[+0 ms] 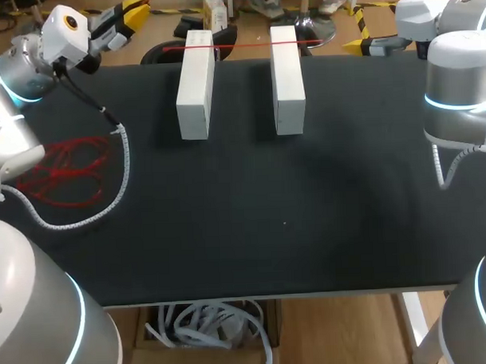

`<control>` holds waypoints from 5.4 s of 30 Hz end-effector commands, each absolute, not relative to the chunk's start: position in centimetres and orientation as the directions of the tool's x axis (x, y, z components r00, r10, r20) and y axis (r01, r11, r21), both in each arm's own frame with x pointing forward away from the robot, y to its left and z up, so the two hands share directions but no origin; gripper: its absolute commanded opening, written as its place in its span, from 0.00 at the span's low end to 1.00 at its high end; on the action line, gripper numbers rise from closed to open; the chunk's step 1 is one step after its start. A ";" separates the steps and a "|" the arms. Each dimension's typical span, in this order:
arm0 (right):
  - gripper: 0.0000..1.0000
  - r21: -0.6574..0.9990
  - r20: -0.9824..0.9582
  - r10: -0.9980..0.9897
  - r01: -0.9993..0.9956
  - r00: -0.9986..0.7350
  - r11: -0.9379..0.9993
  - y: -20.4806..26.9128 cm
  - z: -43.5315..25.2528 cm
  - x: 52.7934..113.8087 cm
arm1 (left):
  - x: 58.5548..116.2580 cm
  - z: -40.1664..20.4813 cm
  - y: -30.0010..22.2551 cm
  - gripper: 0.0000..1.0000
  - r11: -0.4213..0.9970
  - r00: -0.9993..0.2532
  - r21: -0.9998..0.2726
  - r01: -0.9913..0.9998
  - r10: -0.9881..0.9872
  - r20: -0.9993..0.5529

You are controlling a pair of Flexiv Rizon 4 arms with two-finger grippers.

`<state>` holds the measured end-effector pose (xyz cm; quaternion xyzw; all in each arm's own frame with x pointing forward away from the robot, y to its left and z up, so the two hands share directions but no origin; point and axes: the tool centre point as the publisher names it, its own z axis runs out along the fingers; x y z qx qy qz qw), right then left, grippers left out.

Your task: Grab the tape and strap the tape.

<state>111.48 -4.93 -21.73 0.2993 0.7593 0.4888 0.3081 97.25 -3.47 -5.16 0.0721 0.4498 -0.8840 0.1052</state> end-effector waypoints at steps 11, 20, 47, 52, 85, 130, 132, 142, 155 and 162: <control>1.00 0.938 -0.129 0.776 0.178 -0.617 0.298 -5.0 -21.5 110.8 | 97.6 -5.4 -3.4 0.00 -0.578 -0.967 -0.777 0.251 -0.115 -0.227; 1.00 0.957 0.164 0.924 0.283 -0.346 -0.064 -5.9 -20.8 105.8 | 97.6 -5.4 -3.4 0.00 -0.578 -0.967 -0.777 0.251 -0.115 -0.227; 1.00 0.249 0.948 0.291 0.270 0.127 -0.930 1.6 -18.4 95.6 | 97.6 -5.4 -3.4 0.00 -0.578 -0.967 -0.777 0.251 -0.115 -0.227; 1.00 0.281 0.943 0.312 0.230 0.113 -0.932 3.0 -18.2 93.6 | 97.6 -5.4 -3.4 0.00 -0.578 -0.967 -0.777 0.251 -0.115 -0.227; 1.00 0.374 0.922 0.386 0.178 0.033 -0.910 6.4 -20.0 91.7 | 97.6 -5.4 -3.4 0.00 -0.578 -0.967 -0.777 0.251 -0.115 -0.227; 1.00 -0.296 0.952 -0.298 -0.044 0.068 -0.954 7.1 -8.7 98.6 | 97.6 -5.4 -3.4 0.00 -0.578 -0.967 -0.777 0.251 -0.115 -0.227; 0.94 -0.315 0.946 -0.317 -0.037 0.068 -0.948 7.1 -8.6 98.7 | 97.6 -5.4 -3.4 0.00 -0.578 -0.967 -0.777 0.251 -0.115 -0.227; 0.53 -0.308 0.951 -0.309 -0.039 0.019 -0.951 6.8 -7.4 98.1 | 97.6 -5.4 -3.4 0.00 -0.578 -0.967 -0.777 0.251 -0.115 -0.227; 0.49 -0.292 0.956 -0.291 -0.034 -0.038 -0.956 6.9 -5.4 98.8 | 97.6 -5.4 -3.4 0.00 -0.578 -0.967 -0.777 0.251 -0.115 -0.227; 0.47 -0.304 0.952 -0.302 -0.033 -0.054 -0.952 7.1 -4.6 98.9 | 97.6 -5.4 -3.4 0.00 -0.578 -0.967 -0.777 0.251 -0.115 -0.227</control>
